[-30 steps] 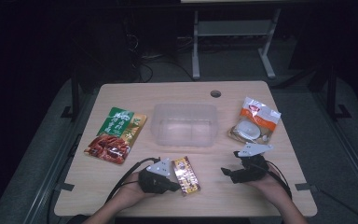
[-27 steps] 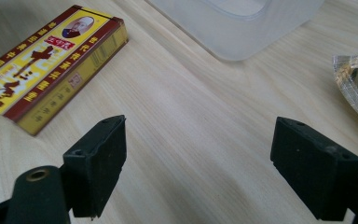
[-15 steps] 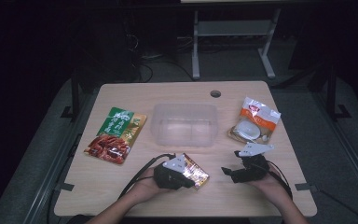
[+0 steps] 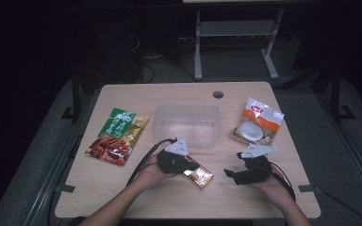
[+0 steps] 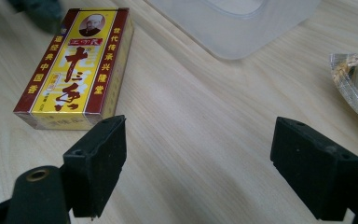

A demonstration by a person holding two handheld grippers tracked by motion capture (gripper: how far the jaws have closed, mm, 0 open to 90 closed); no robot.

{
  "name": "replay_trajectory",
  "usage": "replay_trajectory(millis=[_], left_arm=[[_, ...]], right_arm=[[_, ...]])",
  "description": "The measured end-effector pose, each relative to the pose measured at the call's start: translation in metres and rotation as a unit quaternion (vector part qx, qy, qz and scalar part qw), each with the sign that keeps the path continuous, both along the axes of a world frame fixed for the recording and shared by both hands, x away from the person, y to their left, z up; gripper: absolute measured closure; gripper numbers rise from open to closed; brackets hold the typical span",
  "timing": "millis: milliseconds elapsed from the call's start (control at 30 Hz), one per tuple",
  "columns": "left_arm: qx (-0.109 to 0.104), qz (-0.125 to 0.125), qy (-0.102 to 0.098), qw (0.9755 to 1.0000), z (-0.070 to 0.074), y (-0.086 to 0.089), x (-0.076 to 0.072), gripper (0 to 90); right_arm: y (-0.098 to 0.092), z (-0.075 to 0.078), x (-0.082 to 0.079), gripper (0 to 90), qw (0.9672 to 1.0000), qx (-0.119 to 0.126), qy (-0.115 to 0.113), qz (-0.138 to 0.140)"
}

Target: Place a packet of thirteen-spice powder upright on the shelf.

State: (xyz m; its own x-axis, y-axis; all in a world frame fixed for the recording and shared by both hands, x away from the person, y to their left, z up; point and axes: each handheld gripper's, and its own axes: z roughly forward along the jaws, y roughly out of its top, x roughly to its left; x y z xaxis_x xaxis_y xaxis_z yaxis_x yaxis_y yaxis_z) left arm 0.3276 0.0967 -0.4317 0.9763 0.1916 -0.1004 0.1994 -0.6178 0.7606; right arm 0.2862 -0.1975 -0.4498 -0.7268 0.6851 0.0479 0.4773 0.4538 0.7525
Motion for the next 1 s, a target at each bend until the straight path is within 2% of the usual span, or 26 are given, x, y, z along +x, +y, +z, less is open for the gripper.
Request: replay_trajectory(millis=[133,200,367,400,533,633,833,900,1000], left_arm=[[0.009,0.024,-0.014,0.9996,0.000,0.000,0.019,89.7],[0.014,0.035,-0.012,0.9992,-0.003,0.000,0.028,89.7],[0.022,0.050,-0.013,0.9984,-0.009,0.001,0.040,89.7],[0.031,0.053,-0.015,0.9980,-0.013,0.000,0.043,89.7],[0.049,0.057,-0.018,0.9970,-0.019,-0.002,0.045,89.8],[0.049,0.059,-0.016,0.9969,-0.019,0.000,0.046,89.7],[0.062,0.057,-0.018,0.9963,-0.016,0.014,0.045,89.8],[0.059,0.061,-0.013,0.9963,-0.017,0.016,0.044,89.8],[0.067,0.058,-0.011,0.9960,-0.017,0.025,0.039,89.8]], right_arm=[[0.000,-0.001,0.000,18.0,1.0000,0.002,0.001,-0.001],[0.000,-0.001,0.000,18.0,1.0000,0.002,0.003,-0.002],[0.000,-0.001,0.001,18.0,1.0000,0.004,0.004,-0.003],[0.000,-0.001,0.001,18.0,1.0000,0.004,0.004,-0.003],[0.000,-0.002,0.001,18.0,1.0000,0.003,0.003,0.001],[0.000,-0.002,0.001,18.0,1.0000,0.002,0.004,-0.001],[0.000,-0.002,0.001,18.0,1.0000,0.001,0.004,-0.003],[0.000,-0.002,0.001,18.0,1.0000,0.002,0.003,-0.002],[0.001,-0.002,0.000,18.0,1.0000,0.000,0.004,-0.003]])
